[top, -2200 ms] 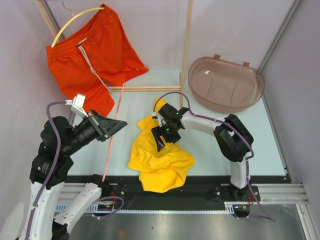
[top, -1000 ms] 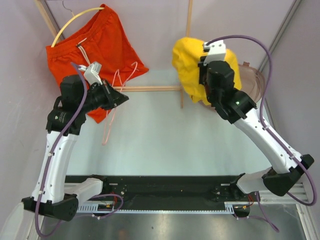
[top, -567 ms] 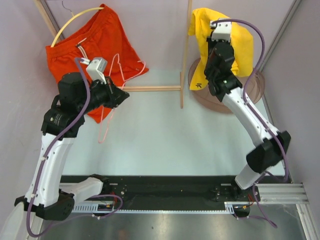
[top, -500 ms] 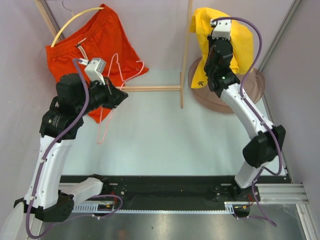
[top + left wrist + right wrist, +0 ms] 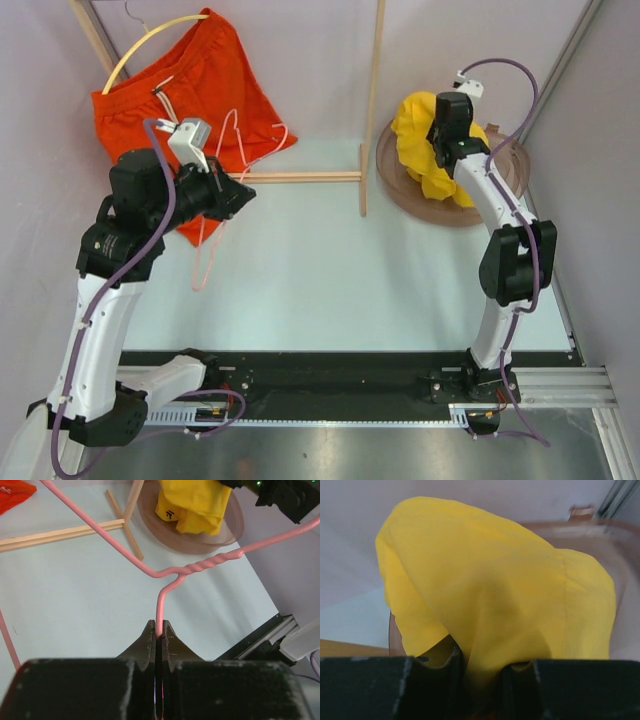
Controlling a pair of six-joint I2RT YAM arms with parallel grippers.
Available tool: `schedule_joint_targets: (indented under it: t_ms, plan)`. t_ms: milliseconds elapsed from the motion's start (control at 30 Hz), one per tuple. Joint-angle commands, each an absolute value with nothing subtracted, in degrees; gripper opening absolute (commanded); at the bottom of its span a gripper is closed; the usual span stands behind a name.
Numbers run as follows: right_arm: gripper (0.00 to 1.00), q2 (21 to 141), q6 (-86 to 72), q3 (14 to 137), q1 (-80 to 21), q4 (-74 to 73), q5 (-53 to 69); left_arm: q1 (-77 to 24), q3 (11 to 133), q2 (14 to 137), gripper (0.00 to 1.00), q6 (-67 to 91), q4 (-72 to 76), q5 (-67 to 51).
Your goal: Remove the shorts from the hanger
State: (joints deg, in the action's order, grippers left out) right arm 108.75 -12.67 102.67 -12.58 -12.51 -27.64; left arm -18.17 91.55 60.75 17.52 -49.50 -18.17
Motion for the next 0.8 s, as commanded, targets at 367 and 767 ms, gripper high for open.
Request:
schedule_joint_targets:
  t_ms: [367,767]
  plan:
    - [0.21,124.0,-41.76,113.37,1.23,-42.97,18.19,-17.75,89.12,60.65,0.0,36.46,-42.81,-27.5]
    - [1.0,116.2,-34.64,121.99,0.18,-59.67,1.51,-17.75,76.75,51.25,0.0,54.12,-35.34,-27.86]
